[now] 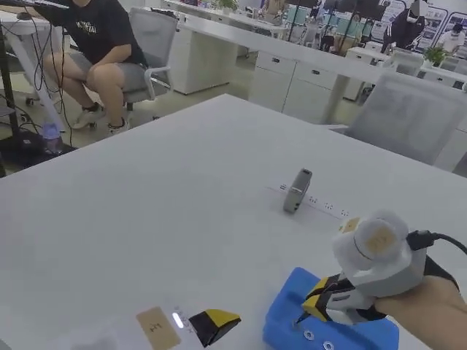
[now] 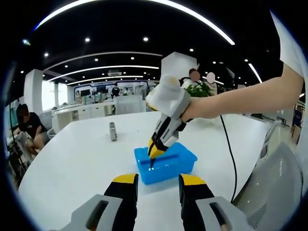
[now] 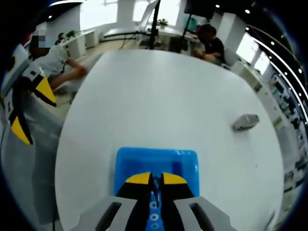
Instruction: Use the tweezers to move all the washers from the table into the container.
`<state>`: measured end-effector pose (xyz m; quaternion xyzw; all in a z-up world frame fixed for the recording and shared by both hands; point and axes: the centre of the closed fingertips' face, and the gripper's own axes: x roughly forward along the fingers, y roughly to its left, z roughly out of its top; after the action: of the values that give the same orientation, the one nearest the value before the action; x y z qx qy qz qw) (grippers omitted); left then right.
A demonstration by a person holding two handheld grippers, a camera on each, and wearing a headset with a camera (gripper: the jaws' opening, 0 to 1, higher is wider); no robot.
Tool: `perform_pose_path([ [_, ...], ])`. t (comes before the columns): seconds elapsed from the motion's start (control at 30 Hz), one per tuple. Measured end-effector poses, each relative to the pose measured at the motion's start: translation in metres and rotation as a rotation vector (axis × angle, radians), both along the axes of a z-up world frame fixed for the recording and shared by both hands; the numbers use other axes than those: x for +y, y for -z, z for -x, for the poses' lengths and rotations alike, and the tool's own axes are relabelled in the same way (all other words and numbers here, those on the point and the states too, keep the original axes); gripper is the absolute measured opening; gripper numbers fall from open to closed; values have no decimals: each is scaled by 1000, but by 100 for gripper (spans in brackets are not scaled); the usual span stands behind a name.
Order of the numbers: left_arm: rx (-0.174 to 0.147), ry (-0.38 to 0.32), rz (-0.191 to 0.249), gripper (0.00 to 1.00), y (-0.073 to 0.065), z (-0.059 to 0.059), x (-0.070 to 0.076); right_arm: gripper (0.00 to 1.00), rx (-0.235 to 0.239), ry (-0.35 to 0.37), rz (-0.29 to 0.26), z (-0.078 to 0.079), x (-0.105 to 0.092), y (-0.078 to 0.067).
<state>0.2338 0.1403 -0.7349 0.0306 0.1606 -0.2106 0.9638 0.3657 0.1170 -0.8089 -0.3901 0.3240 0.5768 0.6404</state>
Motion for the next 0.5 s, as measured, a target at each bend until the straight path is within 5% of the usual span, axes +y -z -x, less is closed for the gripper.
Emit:
perform_pose_path([
  [0.17,9,4,-2,31,2,0,-1,3,-13,-17,0,4,-3,-2],
  [0.33,18,16,-4,31,4,1,-3,3,-33,-10,-63,11,-7,-21],
  [0.5,27,37,-4,31,5,2,-7,3,-33,-7,-135,34,-22,-43],
])
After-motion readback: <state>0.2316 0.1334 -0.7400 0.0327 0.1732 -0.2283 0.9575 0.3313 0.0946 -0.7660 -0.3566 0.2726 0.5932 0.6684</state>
